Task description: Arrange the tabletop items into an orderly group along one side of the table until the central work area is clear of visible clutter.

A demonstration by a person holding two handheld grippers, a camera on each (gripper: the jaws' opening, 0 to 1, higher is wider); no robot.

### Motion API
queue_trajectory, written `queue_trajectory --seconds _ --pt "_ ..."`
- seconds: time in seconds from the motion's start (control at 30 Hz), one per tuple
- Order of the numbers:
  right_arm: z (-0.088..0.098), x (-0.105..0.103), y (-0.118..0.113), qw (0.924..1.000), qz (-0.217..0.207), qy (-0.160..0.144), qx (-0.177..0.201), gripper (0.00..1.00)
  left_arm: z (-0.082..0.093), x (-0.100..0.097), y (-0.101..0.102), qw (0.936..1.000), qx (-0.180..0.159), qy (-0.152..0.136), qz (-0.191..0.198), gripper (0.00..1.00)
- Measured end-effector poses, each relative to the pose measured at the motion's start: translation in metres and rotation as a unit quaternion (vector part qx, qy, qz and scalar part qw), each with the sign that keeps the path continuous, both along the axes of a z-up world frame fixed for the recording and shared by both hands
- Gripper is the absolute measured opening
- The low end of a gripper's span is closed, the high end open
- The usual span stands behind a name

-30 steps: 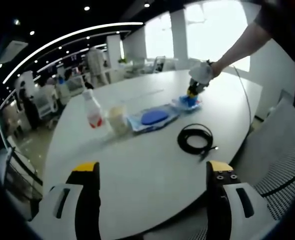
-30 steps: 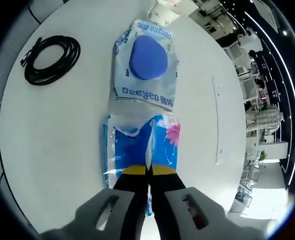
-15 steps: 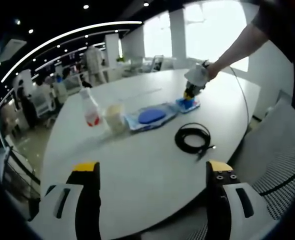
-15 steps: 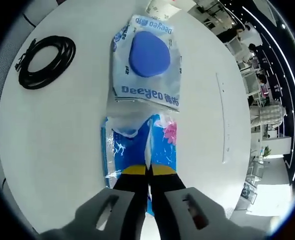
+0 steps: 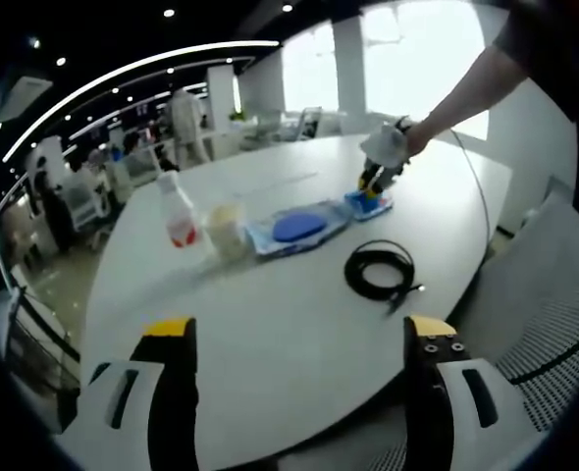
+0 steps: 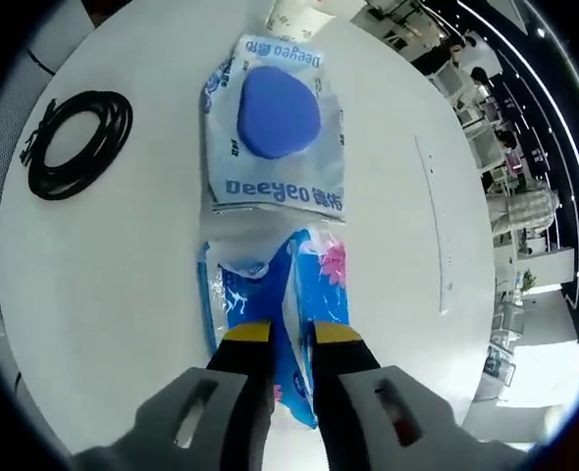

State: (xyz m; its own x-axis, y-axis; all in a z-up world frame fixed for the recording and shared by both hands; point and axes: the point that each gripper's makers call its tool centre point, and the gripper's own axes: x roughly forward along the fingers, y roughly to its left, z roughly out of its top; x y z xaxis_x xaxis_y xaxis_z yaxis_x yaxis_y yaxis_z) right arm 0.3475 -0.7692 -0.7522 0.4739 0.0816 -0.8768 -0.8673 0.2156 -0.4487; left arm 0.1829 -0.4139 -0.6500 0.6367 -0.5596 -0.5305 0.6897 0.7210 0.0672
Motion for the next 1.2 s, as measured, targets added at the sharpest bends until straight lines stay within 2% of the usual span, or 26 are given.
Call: queue_trajectory --seconds 0.27,0.6,0.7,0.9,1.2 --pt "0.011 -0.002 0.002 0.9996 -0.021 -0.012 0.012 0.27 0.001 -0.001 -0.002 1.0000 -0.002 -0.002 -0.004 0.83" --pt "0.032 -0.013 0.008 0.9942 -0.078 -0.034 0.065 0.42 0.005 -0.001 -0.006 0.9999 -0.012 -0.005 -0.009 0.85" --pt "0.039 -0.017 0.010 0.9903 -0.103 -0.039 0.085 0.44 0.005 -0.001 -0.007 0.9998 -0.015 -0.005 -0.011 0.85" --pt "0.059 -0.021 0.017 0.9770 -0.149 -0.061 0.140 0.50 0.007 -0.002 -0.010 0.9996 -0.021 -0.008 -0.017 0.85" --pt "0.069 -0.041 0.021 0.9736 -0.157 -0.070 0.150 0.54 0.008 -0.004 -0.012 0.9994 -0.024 -0.010 -0.025 0.86"
